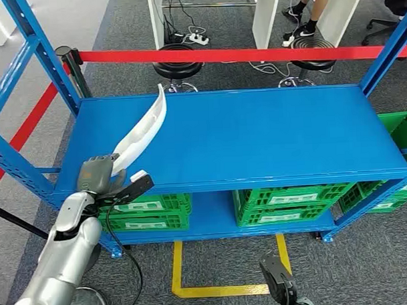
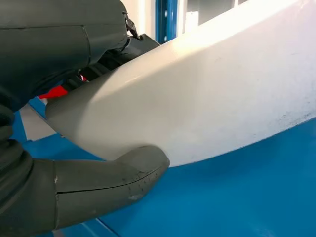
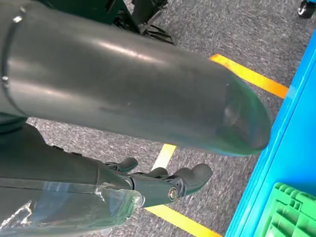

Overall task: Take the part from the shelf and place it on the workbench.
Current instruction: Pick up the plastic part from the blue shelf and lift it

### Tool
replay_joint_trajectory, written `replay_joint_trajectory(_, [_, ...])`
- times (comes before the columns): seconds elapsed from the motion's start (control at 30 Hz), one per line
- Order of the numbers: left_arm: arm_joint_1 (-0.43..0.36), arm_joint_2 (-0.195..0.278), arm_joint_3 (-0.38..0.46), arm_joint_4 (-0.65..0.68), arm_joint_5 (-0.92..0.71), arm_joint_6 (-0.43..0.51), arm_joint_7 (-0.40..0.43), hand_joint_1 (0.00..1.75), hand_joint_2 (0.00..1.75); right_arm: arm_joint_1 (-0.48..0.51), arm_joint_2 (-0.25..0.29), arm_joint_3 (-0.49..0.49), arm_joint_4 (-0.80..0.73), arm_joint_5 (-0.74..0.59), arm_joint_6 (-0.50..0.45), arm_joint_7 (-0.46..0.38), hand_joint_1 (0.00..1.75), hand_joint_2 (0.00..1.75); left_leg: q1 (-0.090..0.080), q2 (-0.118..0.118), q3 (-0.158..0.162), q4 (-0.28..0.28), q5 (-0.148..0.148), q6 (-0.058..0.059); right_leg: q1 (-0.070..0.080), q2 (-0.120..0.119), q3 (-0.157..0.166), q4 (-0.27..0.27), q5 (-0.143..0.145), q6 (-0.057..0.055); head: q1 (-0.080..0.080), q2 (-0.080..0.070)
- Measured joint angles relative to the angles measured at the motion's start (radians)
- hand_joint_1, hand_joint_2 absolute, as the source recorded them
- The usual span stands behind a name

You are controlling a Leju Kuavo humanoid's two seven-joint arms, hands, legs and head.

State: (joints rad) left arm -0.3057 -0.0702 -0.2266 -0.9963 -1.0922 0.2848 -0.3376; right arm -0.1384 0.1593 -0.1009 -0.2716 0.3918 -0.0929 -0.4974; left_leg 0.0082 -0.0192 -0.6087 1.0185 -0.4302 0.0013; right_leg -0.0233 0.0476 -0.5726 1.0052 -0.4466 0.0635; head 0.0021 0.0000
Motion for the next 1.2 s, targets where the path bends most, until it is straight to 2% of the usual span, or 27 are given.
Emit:
replay_joint_trajectory(0.07, [0.038, -0.008, -0.004, -0.063, 0.007, 0.000, -0.002, 1.75, 1.75, 0.003, 0.000, -0.007, 0.000, -0.007, -0.006, -0.008, 0.00, 0.00, -0.002, 0.000, 0.000, 0.001, -0.001, 0.002, -0.001, 0.000, 0.000, -0.001, 0.000, 0.001, 0.000, 0.000])
replay_joint_trajectory(0.2, [0.185, -0.028, -0.043, -0.301, 0.000, 0.013, -0.003, 1.75, 1.75, 0.015, 0.001, -0.035, 0.000, -0.027, -0.026, -0.033, 0.00, 0.00, -0.010, 0.000, -0.001, 0.004, -0.005, 0.011, -0.010, 0.001, 0.001, -0.003, -0.001, 0.011, 0.000, 0.000])
replay_joint_trajectory(0.27, [0.247, -0.033, -0.073, -0.400, -0.007, 0.025, -0.001, 1.75, 1.75, 0.021, 0.001, -0.049, -0.002, -0.034, -0.034, -0.041, 0.00, 0.00, -0.012, 0.001, 0.000, 0.000, -0.001, 0.021, -0.014, 0.002, 0.003, -0.007, 0.001, 0.021, -0.001, 0.000])
replay_joint_trajectory(0.33, [0.294, -0.038, -0.103, -0.476, -0.015, 0.044, 0.002, 1.75, 1.75, 0.025, 0.001, -0.064, -0.008, -0.040, -0.042, -0.052, 0.00, 0.00, -0.008, 0.006, 0.003, -0.010, 0.007, 0.032, -0.013, -0.012, -0.010, 0.014, -0.021, 0.026, 0.001, 0.000])
replay_joint_trajectory(0.37, [0.314, -0.039, -0.118, -0.508, -0.018, 0.057, 0.005, 1.75, 1.75, 0.026, -0.001, -0.072, -0.011, -0.043, -0.046, -0.059, 0.00, 0.00, -0.006, 0.009, 0.003, -0.014, 0.010, 0.035, -0.011, -0.023, -0.027, 0.055, -0.049, 0.026, 0.002, 0.000])
replay_joint_trajectory(0.43, [0.348, -0.040, -0.145, -0.554, -0.026, 0.082, 0.011, 1.75, 1.75, 0.027, -0.004, -0.089, -0.017, -0.048, -0.062, -0.072, 0.00, 0.00, -0.007, 0.014, 0.002, -0.015, 0.011, 0.038, -0.008, -0.037, -0.081, 0.191, -0.124, 0.025, 0.004, 0.000])
replay_joint_trajectory(0.47, [0.362, -0.040, -0.157, -0.571, -0.032, 0.093, 0.014, 1.75, 1.75, 0.029, -0.006, -0.098, -0.020, -0.051, -0.076, -0.077, 0.00, 0.00, -0.008, 0.016, 0.001, -0.015, 0.012, 0.039, -0.007, -0.038, -0.103, 0.253, -0.148, 0.025, 0.004, 0.000])
replay_joint_trajectory(0.5, [0.374, -0.040, -0.167, -0.585, -0.037, 0.101, 0.018, 1.75, 1.75, 0.031, -0.007, -0.107, -0.023, -0.053, -0.090, -0.080, 0.00, 0.00, -0.009, 0.018, 0.001, -0.015, 0.013, 0.038, -0.007, -0.038, -0.112, 0.285, -0.155, 0.025, 0.004, 0.000])
replay_joint_trajectory(0.53, [0.384, -0.040, -0.176, -0.598, -0.040, 0.106, 0.021, 1.75, 1.75, 0.033, -0.008, -0.115, -0.027, -0.054, -0.101, -0.083, 0.00, 0.00, -0.009, 0.018, 0.000, -0.015, 0.014, 0.037, -0.006, -0.039, -0.100, 0.275, -0.141, 0.025, 0.004, 0.000])
replay_joint_trajectory(0.57, [0.391, -0.040, -0.182, -0.607, -0.042, 0.108, 0.023, 1.75, 1.75, 0.033, -0.009, -0.122, -0.030, -0.054, -0.108, -0.084, 0.00, 0.00, -0.008, 0.018, 0.000, -0.014, 0.016, 0.035, -0.006, -0.040, -0.067, 0.222, -0.111, 0.023, 0.005, 0.000])
replay_joint_trajectory(0.63, [0.401, -0.040, -0.191, -0.625, -0.043, 0.110, 0.024, 1.75, 1.75, 0.031, -0.012, -0.132, -0.037, -0.054, -0.111, -0.086, 0.00, 0.00, -0.009, 0.018, -0.002, -0.013, 0.021, 0.027, -0.005, -0.044, 0.019, 0.076, -0.061, 0.020, 0.004, 0.000])
replay_joint_trajectory(0.67, [0.404, -0.040, -0.194, -0.632, -0.043, 0.110, 0.025, 1.75, 1.75, 0.030, -0.012, -0.136, -0.040, -0.054, -0.112, -0.087, 0.00, 0.00, -0.009, 0.018, -0.004, -0.012, 0.025, 0.021, -0.003, -0.044, 0.047, 0.027, -0.048, 0.017, 0.004, 0.000])
replay_joint_trajectory(0.7, [0.406, -0.040, -0.197, -0.639, -0.043, 0.111, 0.025, 1.75, 1.75, 0.029, -0.013, -0.139, -0.042, -0.054, -0.112, -0.088, 0.00, 0.00, -0.010, 0.018, -0.006, -0.012, 0.030, 0.014, 0.000, -0.043, 0.059, 0.005, -0.045, 0.014, 0.004, 0.000])
replay_joint_trajectory(0.77, [0.411, -0.040, -0.203, -0.649, -0.044, 0.113, 0.025, 1.75, 1.75, 0.031, -0.013, -0.143, -0.044, -0.054, -0.112, -0.089, 0.00, 0.00, -0.009, 0.018, -0.010, -0.014, 0.044, -0.002, 0.003, -0.039, 0.051, 0.005, -0.036, 0.002, 0.003, 0.000])
replay_joint_trajectory(0.8, [0.413, -0.040, -0.206, -0.653, -0.044, 0.113, 0.025, 1.75, 1.75, 0.031, -0.013, -0.145, -0.045, -0.054, -0.112, -0.089, 0.00, 0.00, -0.008, 0.017, -0.014, -0.013, 0.042, -0.009, 0.002, -0.039, 0.045, 0.004, -0.030, -0.007, 0.003, 0.000])
replay_joint_trajectory(0.83, [0.415, -0.040, -0.207, -0.657, -0.044, 0.114, 0.025, 1.75, 1.75, 0.031, -0.013, -0.147, -0.046, -0.054, -0.112, -0.089, 0.00, 0.00, -0.007, 0.017, -0.021, -0.001, 0.026, -0.015, 0.001, -0.039, 0.037, 0.002, -0.022, -0.018, 0.001, 0.000])
replay_joint_trajectory(0.87, [0.416, -0.039, -0.208, -0.660, -0.044, 0.115, 0.025, 1.75, 1.75, 0.030, -0.013, -0.148, -0.047, -0.054, -0.112, -0.090, 0.00, 0.00, -0.007, 0.017, -0.034, 0.029, -0.005, -0.021, -0.001, -0.040, 0.028, 0.000, -0.013, -0.027, 0.000, 0.000])
replay_joint_trajectory(0.9, [0.416, -0.039, -0.209, -0.662, -0.044, 0.115, 0.025, 1.75, 1.75, 0.030, -0.013, -0.148, -0.049, -0.054, -0.112, -0.090, 0.00, 0.00, -0.005, 0.017, -0.052, 0.080, -0.050, -0.026, -0.002, -0.040, 0.017, -0.001, -0.003, -0.034, -0.001, 0.000])
replay_joint_trajectory(0.93, [0.417, -0.038, -0.209, -0.663, -0.044, 0.116, 0.025, 1.75, 1.75, 0.030, -0.013, -0.149, -0.050, -0.054, -0.112, -0.090, 0.00, 0.00, -0.004, 0.017, -0.074, 0.147, -0.096, -0.030, -0.002, -0.041, 0.004, 0.000, 0.006, -0.038, -0.002, 0.000])
replay_joint_trajectory(0.97, [0.418, -0.038, -0.209, -0.664, -0.044, 0.116, 0.025, 1.75, 1.75, 0.031, -0.013, -0.149, -0.050, -0.054, -0.112, -0.090, 0.00, 0.00, -0.003, 0.017, -0.091, 0.210, -0.129, -0.033, -0.002, -0.041, -0.009, 0.000, 0.015, -0.038, -0.002, 0.000])
replay_joint_trajectory(1.0, [0.418, -0.037, -0.209, -0.664, -0.044, 0.116, 0.026, 1.75, 1.75, 0.031, -0.013, -0.150, -0.050, -0.054, -0.112, -0.090, 0.00, 0.00, -0.002, 0.017, -0.099, 0.254, -0.143, -0.035, -0.002, -0.041, -0.022, 0.000, 0.025, -0.037, -0.002, 0.000])
replay_joint_trajectory(1.03, [0.419, -0.036, -0.209, -0.664, -0.044, 0.116, 0.026, 1.75, 1.75, 0.032, -0.013, -0.151, -0.050, -0.054, -0.112, -0.090, 0.00, 0.00, -0.001, 0.017, -0.090, 0.265, -0.136, -0.036, -0.002, -0.041, -0.035, 0.001, 0.035, -0.034, -0.002, 0.000])
replay_joint_trajectory(1.07, [0.419, -0.035, -0.209, -0.665, -0.044, 0.116, 0.026, 1.75, 1.75, 0.033, -0.013, -0.151, -0.050, -0.054, -0.112, -0.090, 0.00, 0.00, 0.000, 0.017, -0.063, 0.239, -0.113, -0.036, -0.003, -0.041, -0.048, 0.001, 0.045, -0.031, -0.002, 0.000])
replay_joint_trajectory(1.1, [0.419, -0.035, -0.210, -0.666, -0.044, 0.116, 0.026, 1.75, 1.75, 0.033, -0.013, -0.152, -0.050, -0.054, -0.112, -0.090, 0.00, 0.00, 0.002, 0.017, -0.020, 0.185, -0.085, -0.035, -0.004, -0.041, -0.059, 0.002, 0.054, -0.027, -0.002, 0.000])
replay_joint_trajectory(1.13, [0.418, -0.035, -0.210, -0.667, -0.044, 0.116, 0.026, 1.75, 1.75, 0.033, -0.013, -0.153, -0.051, -0.054, -0.112, -0.090, 0.00, 0.00, 0.003, 0.017, 0.032, 0.113, -0.071, -0.035, -0.003, -0.040, -0.068, 0.003, 0.062, -0.022, -0.003, 0.000])
replay_joint_trajectory(1.17, [0.418, -0.035, -0.210, -0.669, -0.044, 0.116, 0.026, 1.75, 1.75, 0.033, -0.013, -0.154, -0.052, -0.054, -0.112, -0.090, 0.00, 0.00, 0.002, 0.015, 0.076, 0.046, -0.069, -0.031, -0.003, -0.039, -0.075, 0.003, 0.071, -0.016, -0.002, 0.000])
replay_joint_trajectory(1.2, [0.417, -0.035, -0.211, -0.670, -0.044, 0.116, 0.026, 1.75, 1.75, 0.033, -0.013, -0.155, -0.053, -0.054, -0.112, -0.090, 0.00, 0.00, 0.001, 0.013, 0.105, -0.001, -0.074, -0.027, -0.002, -0.038, -0.080, 0.003, 0.080, -0.009, -0.003, 0.000])
